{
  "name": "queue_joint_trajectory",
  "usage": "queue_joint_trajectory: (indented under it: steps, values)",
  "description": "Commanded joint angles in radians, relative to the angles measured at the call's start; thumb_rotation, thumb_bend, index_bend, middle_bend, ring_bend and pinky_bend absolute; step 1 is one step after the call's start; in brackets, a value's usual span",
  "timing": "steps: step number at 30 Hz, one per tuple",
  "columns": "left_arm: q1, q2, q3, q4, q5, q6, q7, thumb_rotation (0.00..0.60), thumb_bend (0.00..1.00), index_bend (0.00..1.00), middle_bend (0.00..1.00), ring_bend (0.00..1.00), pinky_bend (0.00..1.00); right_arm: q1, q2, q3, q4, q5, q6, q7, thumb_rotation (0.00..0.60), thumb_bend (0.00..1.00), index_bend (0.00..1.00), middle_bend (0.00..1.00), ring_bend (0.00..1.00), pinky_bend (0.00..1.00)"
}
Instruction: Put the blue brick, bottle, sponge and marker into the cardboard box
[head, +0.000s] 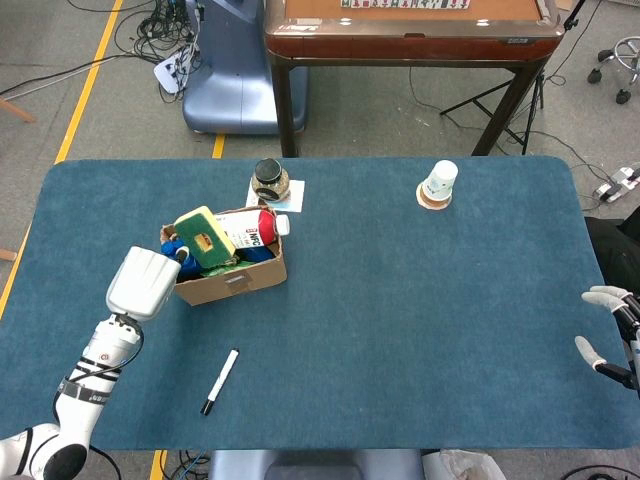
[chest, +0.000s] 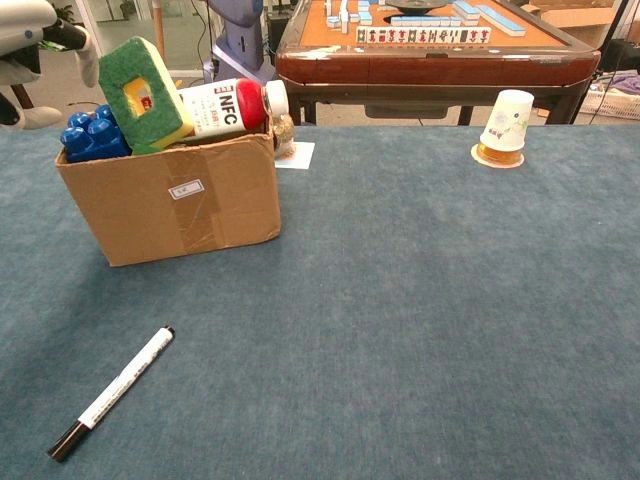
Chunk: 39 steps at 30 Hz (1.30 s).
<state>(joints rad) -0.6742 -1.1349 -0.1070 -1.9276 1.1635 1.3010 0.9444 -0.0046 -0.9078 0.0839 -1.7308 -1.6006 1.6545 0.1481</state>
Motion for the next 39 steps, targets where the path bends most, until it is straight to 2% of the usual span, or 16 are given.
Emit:
queue_joint_trajectory:
  steps: [1,7,11,17,22,30,39]
  values:
    - [0.032,0.027,0.033,-0.051,0.047,0.021,-0.009,0.600,0.27,0.39,1.00,0.82,0.92,0.000,0.000,0.000,0.000,0.001,0.000,-0.001,0.600,0.24,0.32,0.31,0.29,0.41]
    - [0.085,0.038,0.086,-0.142,0.099,0.037,-0.033,0.600,0.16,0.41,1.00,0.82,0.92,0.001,-0.002,0.002,0.000,0.006,-0.001,-0.003,0.600,0.24,0.32,0.31,0.29,0.41]
    - [0.116,0.024,0.123,-0.167,0.140,0.043,-0.031,0.600,0.12,0.43,1.00,0.82,0.92,0.000,-0.002,0.002,0.000,0.005,0.000,-0.003,0.600,0.24,0.32,0.31,0.29,0.41]
    - [0.170,0.001,0.185,-0.174,0.195,0.048,-0.018,0.600,0.10,0.52,1.00,0.82,0.92,-0.002,0.001,0.004,0.001,0.011,0.004,0.004,0.600,0.24,0.32,0.31,0.29,0.41]
    - [0.190,-0.015,0.218,-0.178,0.193,0.013,-0.011,0.600,0.06,0.63,1.00,0.82,0.92,-0.003,0.002,0.004,0.001,0.011,0.005,0.004,0.600,0.23,0.32,0.31,0.29,0.41]
    - [0.213,-0.066,0.244,-0.147,0.193,-0.032,-0.008,0.600,0.04,0.74,1.00,0.83,0.92,-0.001,0.001,0.005,0.001,0.014,0.000,0.003,0.600,0.23,0.32,0.31,0.29,0.41]
    - [0.226,-0.148,0.254,-0.122,0.188,-0.077,0.002,0.600,0.04,0.80,1.00,0.84,0.92,-0.006,0.004,0.006,0.000,0.014,0.009,0.008,0.600,0.24,0.32,0.31,0.29,0.41]
